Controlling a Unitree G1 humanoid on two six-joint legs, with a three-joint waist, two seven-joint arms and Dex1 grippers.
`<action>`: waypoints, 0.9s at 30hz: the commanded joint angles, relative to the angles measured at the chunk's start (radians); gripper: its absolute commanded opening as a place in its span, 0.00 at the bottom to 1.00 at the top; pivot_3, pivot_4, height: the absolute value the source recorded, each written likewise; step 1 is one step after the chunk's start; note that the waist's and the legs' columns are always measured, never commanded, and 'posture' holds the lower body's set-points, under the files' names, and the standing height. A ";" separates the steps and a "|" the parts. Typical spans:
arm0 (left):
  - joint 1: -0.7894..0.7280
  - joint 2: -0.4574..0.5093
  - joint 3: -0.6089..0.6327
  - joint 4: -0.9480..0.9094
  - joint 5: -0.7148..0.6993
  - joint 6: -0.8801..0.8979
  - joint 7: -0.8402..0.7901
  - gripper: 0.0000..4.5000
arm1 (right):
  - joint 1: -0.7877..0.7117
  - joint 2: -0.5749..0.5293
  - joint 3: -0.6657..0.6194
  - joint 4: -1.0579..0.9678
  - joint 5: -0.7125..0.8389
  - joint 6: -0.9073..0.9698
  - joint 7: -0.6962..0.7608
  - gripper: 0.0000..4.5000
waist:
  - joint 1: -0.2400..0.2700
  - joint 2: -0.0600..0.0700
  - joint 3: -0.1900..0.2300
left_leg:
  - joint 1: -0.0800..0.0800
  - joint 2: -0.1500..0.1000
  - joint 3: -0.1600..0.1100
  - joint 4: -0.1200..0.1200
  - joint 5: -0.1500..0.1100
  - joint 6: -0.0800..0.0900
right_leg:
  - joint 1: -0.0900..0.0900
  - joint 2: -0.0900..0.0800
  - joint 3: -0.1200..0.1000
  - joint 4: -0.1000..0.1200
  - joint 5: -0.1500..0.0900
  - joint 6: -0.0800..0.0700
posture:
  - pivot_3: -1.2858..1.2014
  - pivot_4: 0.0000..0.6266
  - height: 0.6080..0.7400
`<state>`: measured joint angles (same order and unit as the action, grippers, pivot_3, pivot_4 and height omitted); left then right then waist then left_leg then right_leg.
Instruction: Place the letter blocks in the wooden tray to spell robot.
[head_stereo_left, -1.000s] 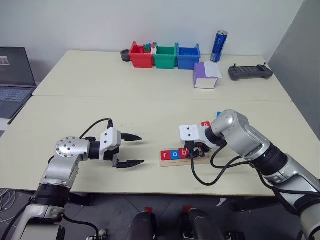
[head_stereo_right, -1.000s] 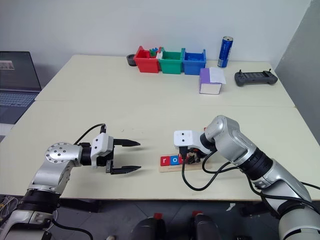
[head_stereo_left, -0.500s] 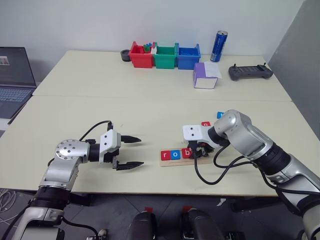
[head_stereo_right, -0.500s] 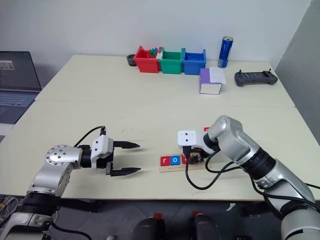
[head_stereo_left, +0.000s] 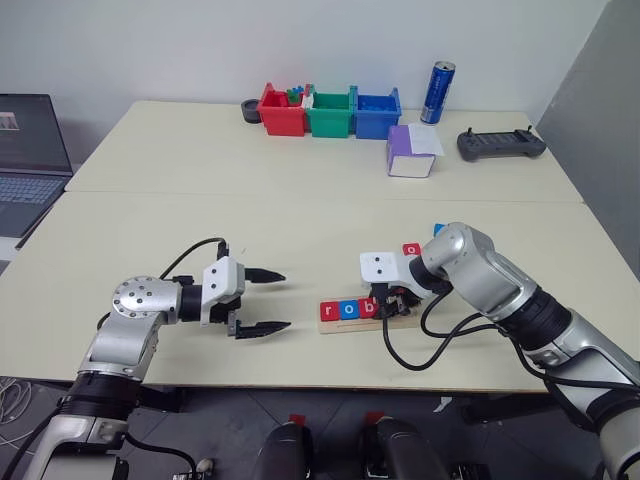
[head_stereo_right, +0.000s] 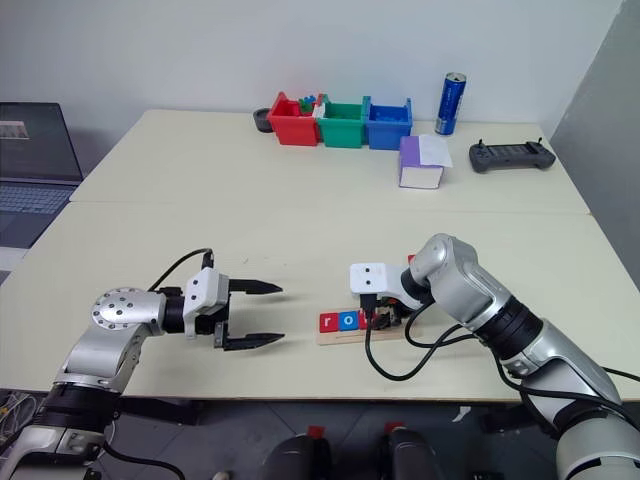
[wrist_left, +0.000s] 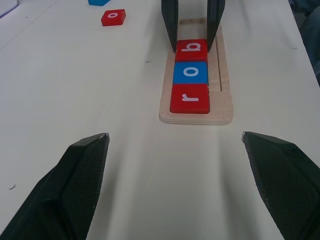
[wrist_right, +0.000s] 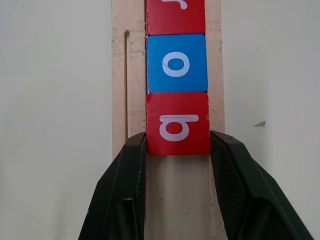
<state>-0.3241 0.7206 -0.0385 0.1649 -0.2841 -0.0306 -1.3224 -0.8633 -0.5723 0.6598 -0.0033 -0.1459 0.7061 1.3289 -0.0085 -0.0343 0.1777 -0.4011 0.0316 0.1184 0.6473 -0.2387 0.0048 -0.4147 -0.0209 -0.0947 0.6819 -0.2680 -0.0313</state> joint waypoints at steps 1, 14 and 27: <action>0.004 0.014 0.011 -0.040 -0.010 0.006 0.004 1.00 | -0.012 -0.002 -0.004 -0.012 -0.002 -0.015 0.001 0.49 | 0.000 0.000 0.000 | 0.000 0.000 0.000 0.000 0.000 0.000 | 0.000 0.000 0.000 0.000 0.000 0.000 | 0.52 0.24 1.00; 0.022 0.011 0.015 0.023 -0.004 -0.061 -0.012 1.00 | -0.010 -0.124 -0.251 -0.174 0.136 0.127 0.005 0.99 | 0.003 0.000 0.000 | -0.001 0.000 0.000 0.000 0.000 0.000 | 0.000 0.000 0.000 0.000 0.000 0.000 | 0.52 0.24 1.00; -0.029 0.001 -0.001 0.088 -0.002 -0.080 -0.046 1.00 | 0.261 0.180 -0.768 -0.281 0.120 0.587 -0.725 0.99 | -0.008 -0.001 0.000 | -0.001 0.001 0.000 -0.002 0.001 -0.003 | -0.002 0.000 -0.001 0.001 0.001 -0.003 | 0.52 0.24 1.00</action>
<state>-0.3404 0.7188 -0.0408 0.2555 -0.2828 -0.0964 -1.3620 -0.5862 -0.4169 -0.0549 -0.2450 -0.0067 1.2742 0.7049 -0.0169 -0.0350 0.1772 -0.4018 0.0327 0.1179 0.6452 -0.2362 0.0002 -0.4172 -0.0206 -0.0958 0.6837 -0.2675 -0.0344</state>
